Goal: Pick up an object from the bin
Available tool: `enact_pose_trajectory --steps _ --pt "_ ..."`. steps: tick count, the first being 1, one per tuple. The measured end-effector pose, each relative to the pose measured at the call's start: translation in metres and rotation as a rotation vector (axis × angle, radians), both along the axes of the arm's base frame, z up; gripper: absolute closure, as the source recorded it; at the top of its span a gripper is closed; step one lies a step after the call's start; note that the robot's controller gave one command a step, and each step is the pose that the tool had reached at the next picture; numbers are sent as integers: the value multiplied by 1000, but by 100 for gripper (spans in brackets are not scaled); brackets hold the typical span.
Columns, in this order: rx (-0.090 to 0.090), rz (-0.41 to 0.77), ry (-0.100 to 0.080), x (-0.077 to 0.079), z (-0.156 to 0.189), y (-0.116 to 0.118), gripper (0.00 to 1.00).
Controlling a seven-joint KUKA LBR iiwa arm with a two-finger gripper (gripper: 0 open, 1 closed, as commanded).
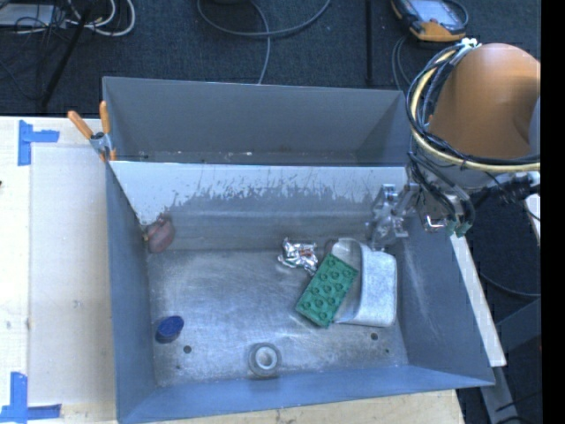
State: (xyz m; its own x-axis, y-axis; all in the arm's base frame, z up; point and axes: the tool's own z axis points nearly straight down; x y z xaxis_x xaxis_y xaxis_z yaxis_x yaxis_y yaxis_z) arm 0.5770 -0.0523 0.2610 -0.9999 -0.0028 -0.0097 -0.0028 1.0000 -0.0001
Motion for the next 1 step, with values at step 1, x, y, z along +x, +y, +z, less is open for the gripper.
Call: enact_pose_trajectory --steps 1 --pt "1 0 8 -1 -5 0 0"
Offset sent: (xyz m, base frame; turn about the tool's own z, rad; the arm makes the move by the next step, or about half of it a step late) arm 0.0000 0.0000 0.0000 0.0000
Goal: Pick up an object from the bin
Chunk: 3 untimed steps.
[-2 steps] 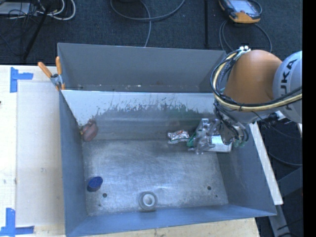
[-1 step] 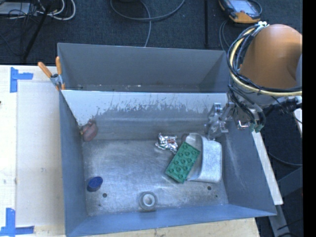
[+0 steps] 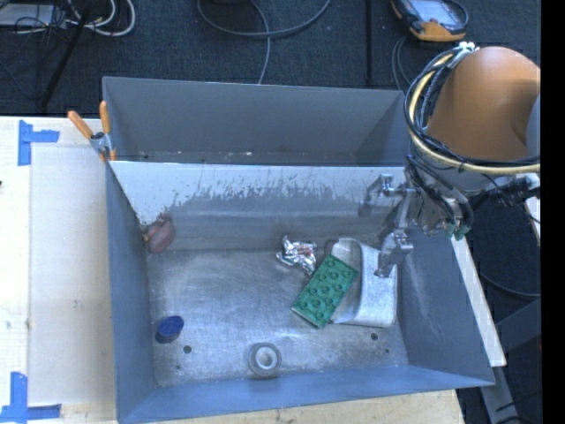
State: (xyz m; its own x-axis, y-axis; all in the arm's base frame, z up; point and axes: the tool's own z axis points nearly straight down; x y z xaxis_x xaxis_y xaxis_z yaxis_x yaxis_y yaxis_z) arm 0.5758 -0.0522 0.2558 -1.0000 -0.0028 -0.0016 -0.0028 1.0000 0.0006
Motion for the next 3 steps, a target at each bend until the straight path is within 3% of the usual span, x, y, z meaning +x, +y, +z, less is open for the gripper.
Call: enact_pose_trajectory --steps 1,2,3 --pt "0 78 5 14 -182 22 0" --pt "0 78 3 16 -176 22 100" --pt "-1 87 -8 35 -2 26 100"
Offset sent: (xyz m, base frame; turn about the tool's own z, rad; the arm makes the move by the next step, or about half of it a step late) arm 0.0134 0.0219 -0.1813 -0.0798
